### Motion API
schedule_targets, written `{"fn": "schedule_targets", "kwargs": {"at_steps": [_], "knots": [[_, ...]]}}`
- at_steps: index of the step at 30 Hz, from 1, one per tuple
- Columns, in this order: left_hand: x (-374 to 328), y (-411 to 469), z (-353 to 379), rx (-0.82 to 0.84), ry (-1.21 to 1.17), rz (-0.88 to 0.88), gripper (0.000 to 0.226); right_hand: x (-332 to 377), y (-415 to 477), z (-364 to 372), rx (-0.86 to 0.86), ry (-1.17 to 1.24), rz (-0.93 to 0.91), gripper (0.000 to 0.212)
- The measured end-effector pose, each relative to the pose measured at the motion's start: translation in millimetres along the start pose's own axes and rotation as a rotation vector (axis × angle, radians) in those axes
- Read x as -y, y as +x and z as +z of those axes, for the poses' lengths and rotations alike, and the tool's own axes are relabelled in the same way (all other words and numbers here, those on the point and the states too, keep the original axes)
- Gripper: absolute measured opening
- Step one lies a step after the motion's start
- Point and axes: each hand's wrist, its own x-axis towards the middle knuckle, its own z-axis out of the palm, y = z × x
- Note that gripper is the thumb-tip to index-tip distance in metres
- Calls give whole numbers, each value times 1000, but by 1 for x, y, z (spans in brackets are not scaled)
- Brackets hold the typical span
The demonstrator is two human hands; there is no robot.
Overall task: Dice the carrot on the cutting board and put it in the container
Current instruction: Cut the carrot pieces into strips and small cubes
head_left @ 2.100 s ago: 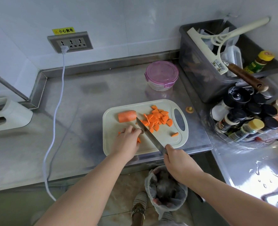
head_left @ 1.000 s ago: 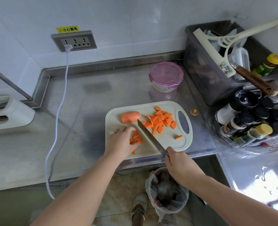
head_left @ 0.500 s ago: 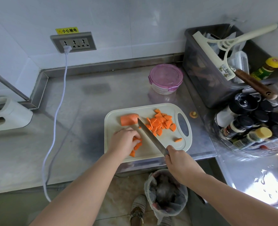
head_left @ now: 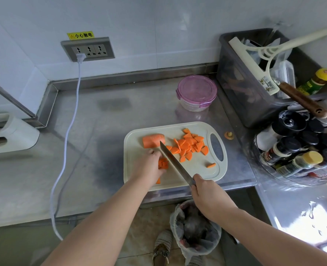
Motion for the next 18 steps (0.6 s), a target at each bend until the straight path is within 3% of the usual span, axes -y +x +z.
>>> {"fn": "schedule_targets", "kwargs": {"at_steps": [9,13,18], "knots": [[-1,-1,-1,-17,-111,-11,50,2,7,-1,-6,18,16,13],[9,-9,-7,24,60,23,41,0,6,2,-10,9,21,13],[11,-14,-9,-17,108,27,36,4,7,5,-5,22,-2,15]]}}
